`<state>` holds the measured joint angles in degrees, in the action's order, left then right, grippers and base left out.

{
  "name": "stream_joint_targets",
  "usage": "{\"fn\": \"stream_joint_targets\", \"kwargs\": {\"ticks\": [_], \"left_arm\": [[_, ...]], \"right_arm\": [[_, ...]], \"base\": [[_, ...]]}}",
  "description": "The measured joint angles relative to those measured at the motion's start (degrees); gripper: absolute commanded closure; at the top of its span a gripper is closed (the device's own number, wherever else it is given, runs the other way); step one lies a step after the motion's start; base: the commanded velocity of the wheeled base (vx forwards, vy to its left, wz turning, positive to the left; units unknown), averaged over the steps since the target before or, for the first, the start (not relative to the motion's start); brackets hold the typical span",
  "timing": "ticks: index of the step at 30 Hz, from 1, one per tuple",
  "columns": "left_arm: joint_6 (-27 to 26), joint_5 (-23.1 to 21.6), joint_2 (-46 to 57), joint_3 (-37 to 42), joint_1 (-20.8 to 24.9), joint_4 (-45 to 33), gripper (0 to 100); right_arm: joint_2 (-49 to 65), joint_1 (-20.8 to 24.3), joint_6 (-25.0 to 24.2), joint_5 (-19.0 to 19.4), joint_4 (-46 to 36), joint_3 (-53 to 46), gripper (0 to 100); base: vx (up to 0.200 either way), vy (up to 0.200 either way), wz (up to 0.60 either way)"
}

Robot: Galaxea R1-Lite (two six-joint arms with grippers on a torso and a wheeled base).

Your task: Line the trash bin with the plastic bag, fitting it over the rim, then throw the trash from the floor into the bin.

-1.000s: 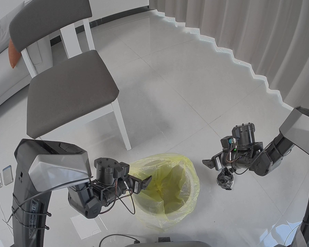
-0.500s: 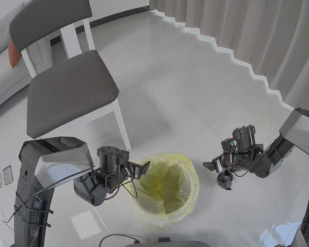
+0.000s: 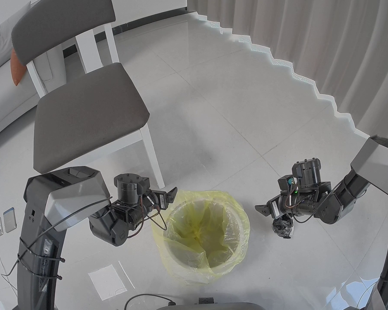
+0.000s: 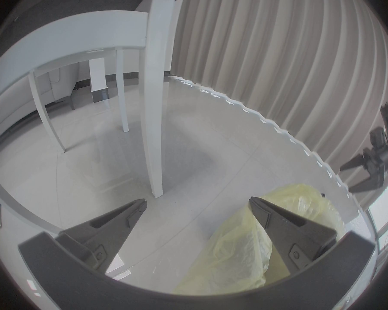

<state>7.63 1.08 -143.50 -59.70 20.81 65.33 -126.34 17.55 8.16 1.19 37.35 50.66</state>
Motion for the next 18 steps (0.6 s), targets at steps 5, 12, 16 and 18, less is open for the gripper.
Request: {"fn": "stream_joint_targets", "kwargs": {"ticks": [5, 12, 16, 18], "left_arm": [[2.1, 0.0, 0.9, -0.7, -0.1, -0.9, 0], [2.5, -0.2, 0.5, -0.1, 1.6, -1.5, 0], [2.5, -0.3, -0.8, 0.4, 2.3, -1.6, 0], [2.5, -0.4, -1.6, 0.4, 2.5, -1.5, 0]], "right_arm": [[0.0, 0.0, 0.0, 0.0, 0.0, -0.2, 0], [0.0, 0.0, 0.0, 0.0, 0.0, -0.7, 0], [0.1, 0.0, 0.0, 0.1, 0.1, -1.0, 0], [0.2, 0.0, 0.0, 0.1, 0.3, -1.1, 0]], "base": [[0.000, 0.000, 0.00], [0.000, 0.000, 0.00], [0.000, 0.000, 0.00], [0.000, 0.000, 0.00]]}}
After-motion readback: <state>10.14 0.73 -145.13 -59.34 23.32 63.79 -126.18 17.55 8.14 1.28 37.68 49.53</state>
